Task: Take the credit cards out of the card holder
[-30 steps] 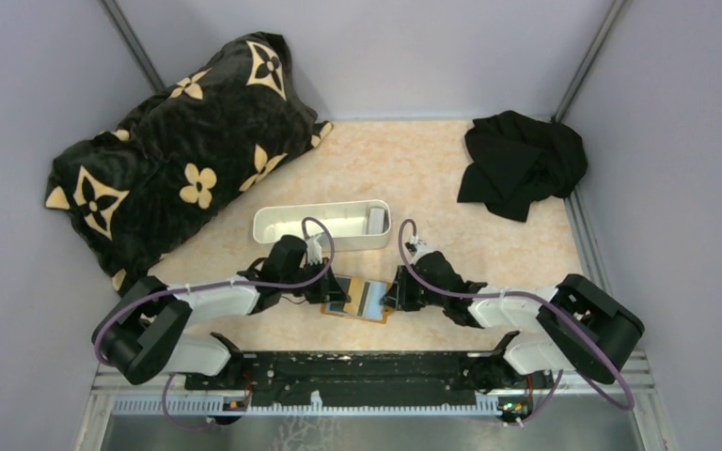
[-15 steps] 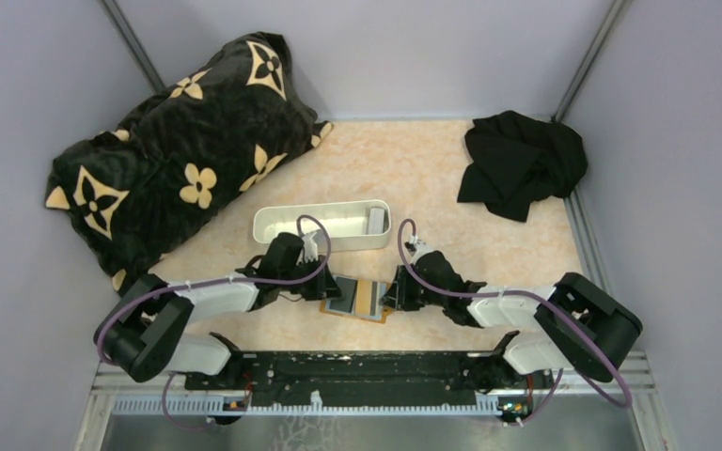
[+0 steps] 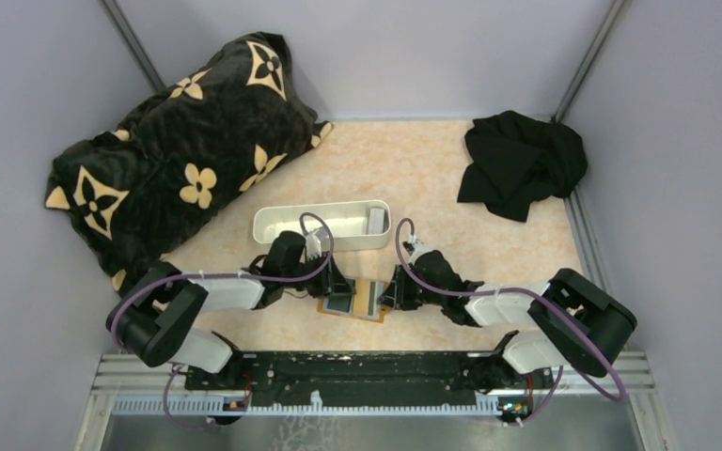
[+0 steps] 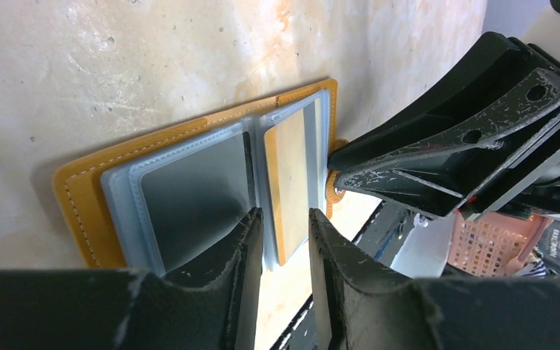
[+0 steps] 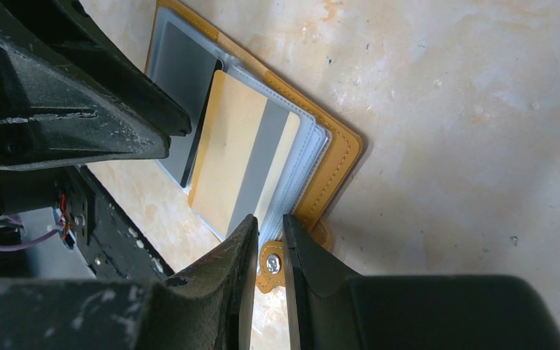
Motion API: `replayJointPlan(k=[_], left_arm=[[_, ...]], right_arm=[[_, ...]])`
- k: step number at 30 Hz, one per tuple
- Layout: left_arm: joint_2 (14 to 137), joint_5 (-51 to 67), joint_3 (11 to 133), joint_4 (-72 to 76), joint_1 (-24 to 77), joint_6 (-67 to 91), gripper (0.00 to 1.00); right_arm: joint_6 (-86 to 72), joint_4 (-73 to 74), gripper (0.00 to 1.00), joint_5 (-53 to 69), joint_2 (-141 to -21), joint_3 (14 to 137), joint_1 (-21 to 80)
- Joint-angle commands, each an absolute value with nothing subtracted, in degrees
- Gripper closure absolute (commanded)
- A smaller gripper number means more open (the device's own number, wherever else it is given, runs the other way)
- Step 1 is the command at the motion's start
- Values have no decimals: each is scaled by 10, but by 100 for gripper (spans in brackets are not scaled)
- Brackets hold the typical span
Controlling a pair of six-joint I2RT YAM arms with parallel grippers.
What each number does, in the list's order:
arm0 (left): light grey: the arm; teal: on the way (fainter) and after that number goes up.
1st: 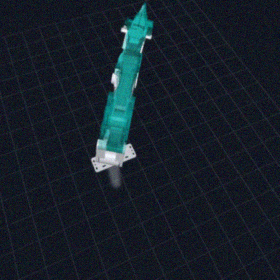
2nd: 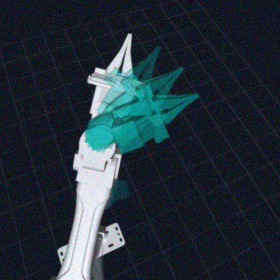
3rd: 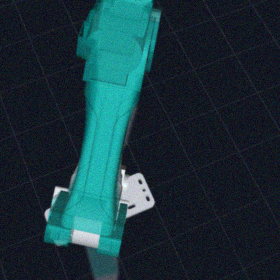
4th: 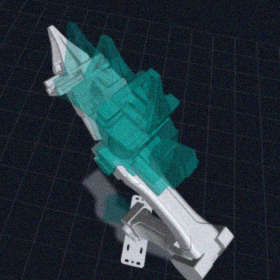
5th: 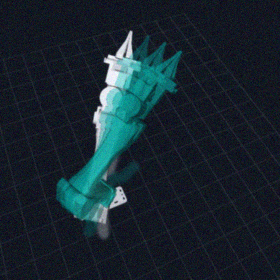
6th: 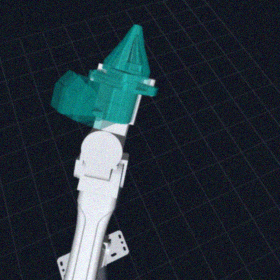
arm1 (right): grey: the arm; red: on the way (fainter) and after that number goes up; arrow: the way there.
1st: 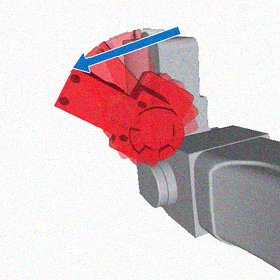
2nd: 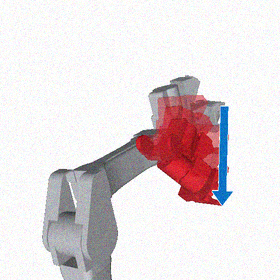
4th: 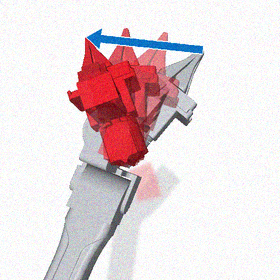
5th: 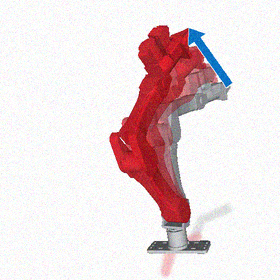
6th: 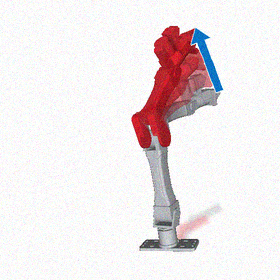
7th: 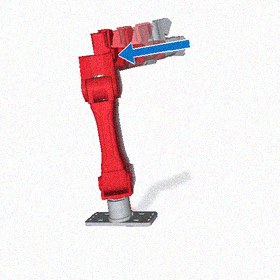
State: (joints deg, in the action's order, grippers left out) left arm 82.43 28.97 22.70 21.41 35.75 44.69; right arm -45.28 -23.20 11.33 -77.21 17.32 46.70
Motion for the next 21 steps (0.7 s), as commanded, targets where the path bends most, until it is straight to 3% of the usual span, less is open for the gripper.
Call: replayJointPlan(k=[1, 12, 21], left_arm=[[843, 305, 211, 282, 364, 479, 64], [889, 296, 200, 342, 385, 507, 65], [896, 294, 201, 352, 392, 515, 77]], right_arm=[[-440, -172, 79, 93, -792, 160, 466], [-443, -173, 79, 93, -790, 157, 465], [-444, -174, 79, 92, -787, 151, 463]])
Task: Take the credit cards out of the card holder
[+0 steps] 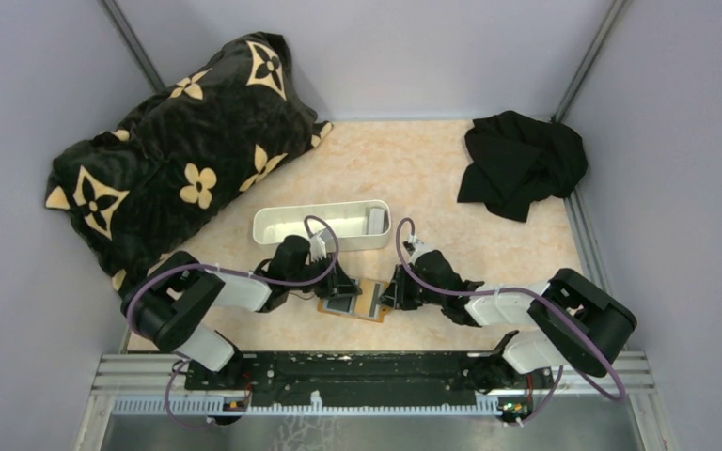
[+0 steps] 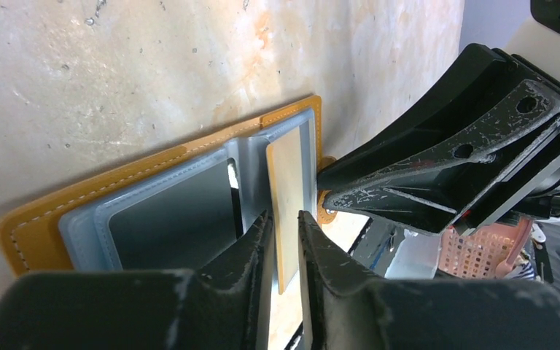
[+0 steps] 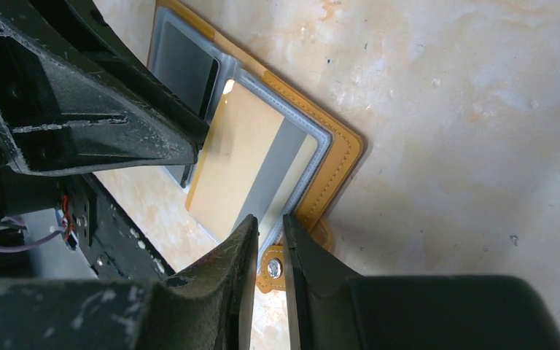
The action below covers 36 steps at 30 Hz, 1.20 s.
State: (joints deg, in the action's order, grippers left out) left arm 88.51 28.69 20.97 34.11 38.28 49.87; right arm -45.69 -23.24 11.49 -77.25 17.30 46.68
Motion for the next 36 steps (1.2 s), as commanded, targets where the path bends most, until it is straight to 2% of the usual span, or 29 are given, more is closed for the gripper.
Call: replayJointPlan(k=[1, 6, 12, 17, 24, 36], left_arm=[[897, 295, 201, 354, 393, 516, 80], [908, 296, 207, 359, 402, 521, 100], [907, 298, 208, 345, 404, 508, 100], [871, 290, 214, 263, 393, 456, 100], [798, 281, 218, 159, 344, 391, 100], [730, 286, 224, 100, 294, 365, 100]], right_arm=[[-444, -175, 79, 93, -788, 151, 462], [-445, -176, 79, 92, -790, 151, 461], [-445, -177, 80, 94, -787, 147, 458], [-445, -178, 80, 96, -785, 145, 454], [-446, -182, 80, 95, -786, 142, 453], [-442, -182, 80, 101, -789, 148, 452]])
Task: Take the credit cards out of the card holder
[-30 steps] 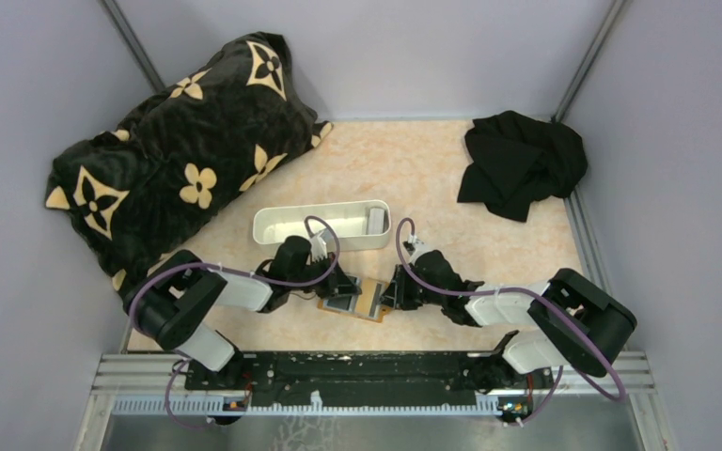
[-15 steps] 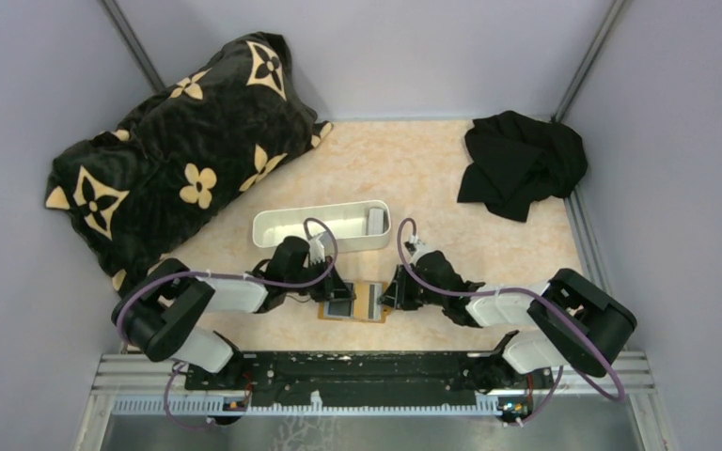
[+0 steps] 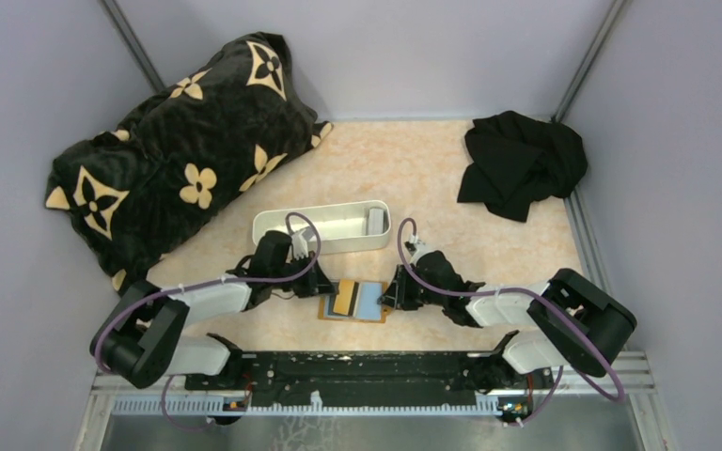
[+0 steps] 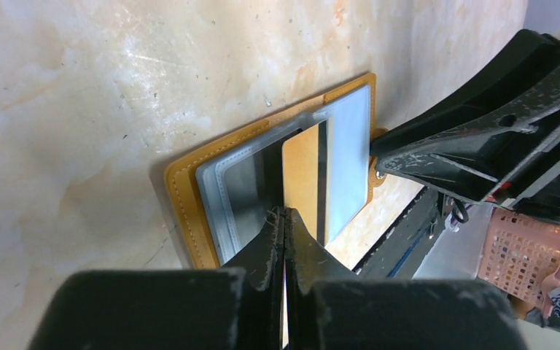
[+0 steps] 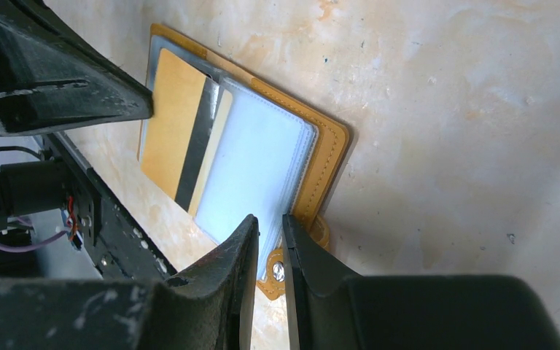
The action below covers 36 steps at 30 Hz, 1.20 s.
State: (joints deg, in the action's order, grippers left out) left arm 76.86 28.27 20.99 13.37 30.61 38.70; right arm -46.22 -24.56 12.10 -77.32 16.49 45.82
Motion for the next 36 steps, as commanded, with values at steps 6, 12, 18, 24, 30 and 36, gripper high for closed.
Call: replayJointPlan(k=[6, 12, 18, 24, 30, 36], left_arm=[[703, 294, 241, 79, 283, 365, 100], [693, 286, 257, 53, 280, 355, 100], [708, 264, 258, 24, 281, 343, 57], [700, 240, 230, 29, 289, 351, 58], [725, 233, 193, 69, 308, 372, 60], [732, 224, 185, 78, 310, 375, 60]], right_arm=[[-431, -175, 80, 111, -783, 166, 452], [-420, -167, 80, 117, -764, 184, 452], [-409, -160, 74, 127, -764, 202, 452], [-396, -147, 75, 132, -783, 241, 452], [-388, -140, 77, 141, -806, 285, 471], [-387, -128, 93, 144, -811, 322, 485]])
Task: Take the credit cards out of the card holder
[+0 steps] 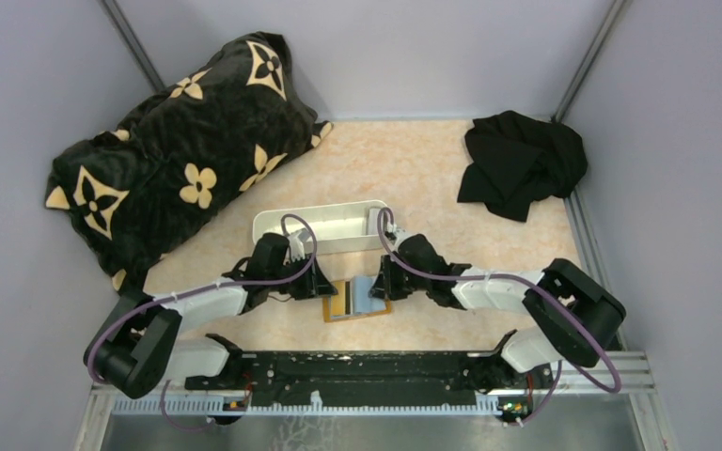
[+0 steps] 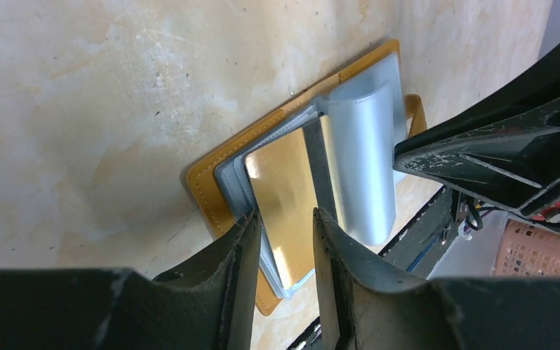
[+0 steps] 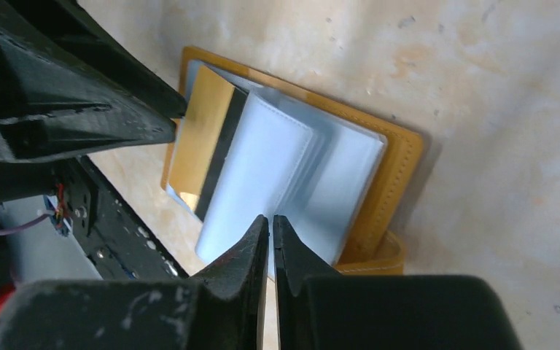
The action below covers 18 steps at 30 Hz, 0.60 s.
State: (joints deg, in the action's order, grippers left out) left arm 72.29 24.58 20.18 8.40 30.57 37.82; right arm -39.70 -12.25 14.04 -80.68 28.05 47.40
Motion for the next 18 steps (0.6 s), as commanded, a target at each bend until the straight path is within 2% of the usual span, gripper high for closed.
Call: replayJointPlan(k=[1, 11, 13, 18], left_arm=[[732, 221, 185, 76, 310, 372, 60], [746, 221, 187, 83, 311, 367, 61], [748, 219, 187, 84, 311, 366, 61], [759, 225, 186, 96, 311, 367, 61]], right_arm=[[-385, -127, 94, 146, -811, 325, 486], [-393, -102, 95, 110, -777, 296, 488], [-395, -83, 91, 95, -746, 288, 488], [-376, -9, 73, 76, -677, 310, 488]])
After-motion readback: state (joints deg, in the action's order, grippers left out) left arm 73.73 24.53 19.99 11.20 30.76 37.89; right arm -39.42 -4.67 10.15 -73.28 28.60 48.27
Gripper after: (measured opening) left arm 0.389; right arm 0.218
